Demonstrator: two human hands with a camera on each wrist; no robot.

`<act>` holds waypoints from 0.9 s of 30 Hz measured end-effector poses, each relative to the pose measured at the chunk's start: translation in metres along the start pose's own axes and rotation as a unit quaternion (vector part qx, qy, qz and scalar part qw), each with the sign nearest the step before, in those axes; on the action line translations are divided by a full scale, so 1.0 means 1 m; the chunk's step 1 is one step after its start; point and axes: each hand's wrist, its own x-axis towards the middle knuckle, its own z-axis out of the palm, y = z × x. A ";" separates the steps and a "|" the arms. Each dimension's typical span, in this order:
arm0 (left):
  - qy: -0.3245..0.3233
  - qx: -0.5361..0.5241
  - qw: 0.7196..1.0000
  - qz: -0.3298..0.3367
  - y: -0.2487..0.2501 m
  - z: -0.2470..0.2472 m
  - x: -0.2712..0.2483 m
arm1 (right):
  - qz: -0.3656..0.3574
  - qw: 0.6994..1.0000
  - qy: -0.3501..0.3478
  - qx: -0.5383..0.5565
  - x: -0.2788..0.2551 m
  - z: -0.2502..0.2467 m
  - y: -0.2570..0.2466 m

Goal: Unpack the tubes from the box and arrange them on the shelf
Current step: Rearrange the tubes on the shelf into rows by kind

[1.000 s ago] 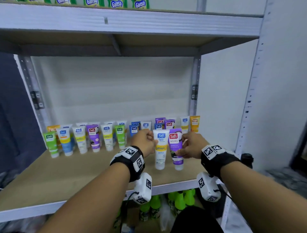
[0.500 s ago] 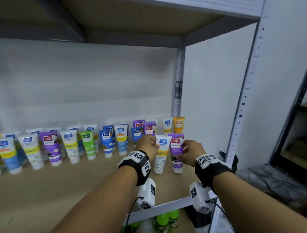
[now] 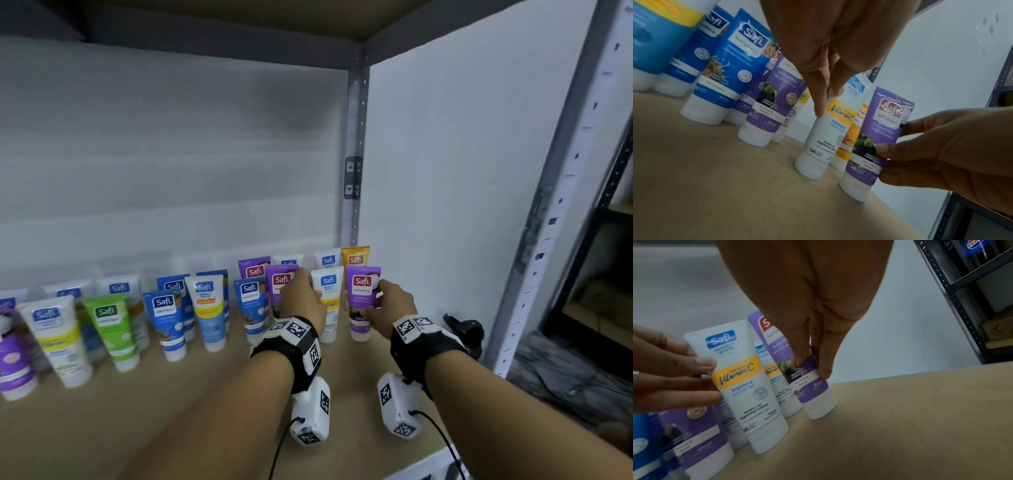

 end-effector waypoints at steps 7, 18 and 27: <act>-0.003 0.013 1.000 0.000 0.005 0.006 0.013 | 0.007 1.000 -0.014 0.006 0.016 0.003 -0.003; -0.029 0.053 0.998 0.019 0.003 0.007 0.020 | 0.011 1.000 -0.014 0.012 0.019 0.007 -0.005; -0.023 0.128 0.990 0.058 0.010 -0.029 0.025 | 0.024 0.999 0.011 -0.027 0.023 -0.017 -0.022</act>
